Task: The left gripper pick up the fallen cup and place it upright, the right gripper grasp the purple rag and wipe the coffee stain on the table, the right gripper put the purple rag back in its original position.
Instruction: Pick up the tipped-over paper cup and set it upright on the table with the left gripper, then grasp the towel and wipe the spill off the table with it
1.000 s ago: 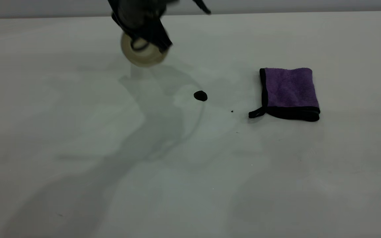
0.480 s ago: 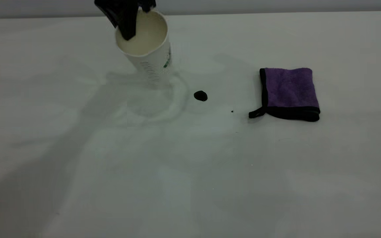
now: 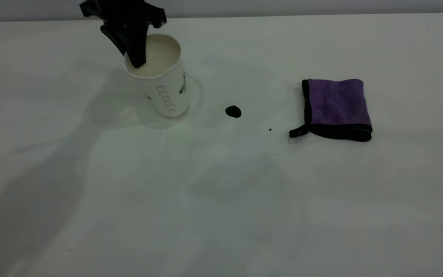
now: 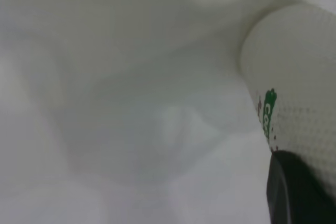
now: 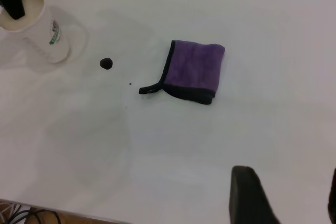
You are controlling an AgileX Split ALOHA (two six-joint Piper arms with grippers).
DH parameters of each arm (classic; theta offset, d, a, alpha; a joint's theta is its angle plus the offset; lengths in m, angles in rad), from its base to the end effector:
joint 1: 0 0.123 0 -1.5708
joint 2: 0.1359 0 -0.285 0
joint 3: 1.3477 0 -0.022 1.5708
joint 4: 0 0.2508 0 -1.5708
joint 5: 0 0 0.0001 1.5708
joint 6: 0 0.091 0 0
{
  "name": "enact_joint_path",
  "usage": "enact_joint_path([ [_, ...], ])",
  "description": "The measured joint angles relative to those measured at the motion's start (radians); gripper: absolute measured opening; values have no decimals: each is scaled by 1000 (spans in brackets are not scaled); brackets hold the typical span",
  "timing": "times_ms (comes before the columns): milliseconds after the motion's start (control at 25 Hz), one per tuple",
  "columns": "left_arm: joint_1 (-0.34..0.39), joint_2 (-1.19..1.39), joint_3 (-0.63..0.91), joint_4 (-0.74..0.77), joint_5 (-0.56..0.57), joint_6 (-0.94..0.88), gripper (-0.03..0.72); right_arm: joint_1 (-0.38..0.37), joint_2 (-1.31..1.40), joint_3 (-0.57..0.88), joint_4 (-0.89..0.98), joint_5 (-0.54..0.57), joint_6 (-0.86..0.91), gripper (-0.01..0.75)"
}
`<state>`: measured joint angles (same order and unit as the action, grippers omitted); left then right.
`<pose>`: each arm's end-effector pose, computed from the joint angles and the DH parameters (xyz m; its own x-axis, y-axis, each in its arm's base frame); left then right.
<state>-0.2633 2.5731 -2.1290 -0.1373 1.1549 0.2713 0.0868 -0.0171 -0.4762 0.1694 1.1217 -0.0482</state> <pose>0.4865 -0.1430 0.0854 -0.8845 0.4582 -0.0877 0.4657 0.8782 -0.1087 -0.0092 0.0131 0.2667 -0.5138 -0.0190 -0.8577 -0.2026 0.9742 0.0998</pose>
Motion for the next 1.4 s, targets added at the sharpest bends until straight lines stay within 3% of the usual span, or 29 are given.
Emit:
enact_joint_path([
  [360, 0, 31, -55, -6, 15, -1, 45, 0, 0, 0, 0, 0, 0, 406],
  [840, -2, 33, -163, -55, 15, -1, 360, 0, 0, 0, 0, 0, 0, 406],
  [1400, -37, -163, -199, -53, 16, -70, 381, 0, -1, 0, 0, 0, 0, 406],
])
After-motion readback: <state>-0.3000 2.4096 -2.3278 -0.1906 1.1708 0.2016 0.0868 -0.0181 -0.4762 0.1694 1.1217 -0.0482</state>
